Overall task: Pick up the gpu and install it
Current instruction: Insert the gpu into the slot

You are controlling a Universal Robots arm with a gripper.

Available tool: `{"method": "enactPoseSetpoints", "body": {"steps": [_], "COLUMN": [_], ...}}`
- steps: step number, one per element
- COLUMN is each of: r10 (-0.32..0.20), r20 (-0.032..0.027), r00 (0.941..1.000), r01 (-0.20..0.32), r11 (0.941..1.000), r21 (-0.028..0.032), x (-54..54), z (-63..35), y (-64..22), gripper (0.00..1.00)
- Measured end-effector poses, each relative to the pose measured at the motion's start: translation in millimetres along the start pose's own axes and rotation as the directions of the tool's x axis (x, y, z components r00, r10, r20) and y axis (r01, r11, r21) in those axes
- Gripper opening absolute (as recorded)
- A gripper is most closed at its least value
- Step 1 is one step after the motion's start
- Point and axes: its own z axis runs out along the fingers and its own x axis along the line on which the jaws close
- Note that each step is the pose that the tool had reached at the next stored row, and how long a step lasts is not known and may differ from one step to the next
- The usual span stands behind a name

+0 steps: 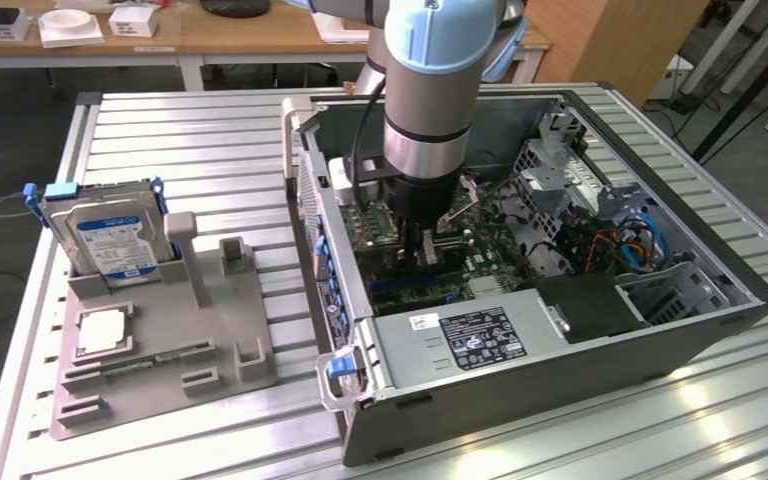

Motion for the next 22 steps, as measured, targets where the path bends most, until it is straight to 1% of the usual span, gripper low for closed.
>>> {"method": "enactPoseSetpoints", "body": {"steps": [22], "r10": [0.000], "r20": [-0.0002], "r00": [1.0000], "r01": [0.000], "r11": [1.0000], "r21": [-0.0005], "x": [0.1], "z": [2.2], "y": [0.2], "gripper": [0.29]}}
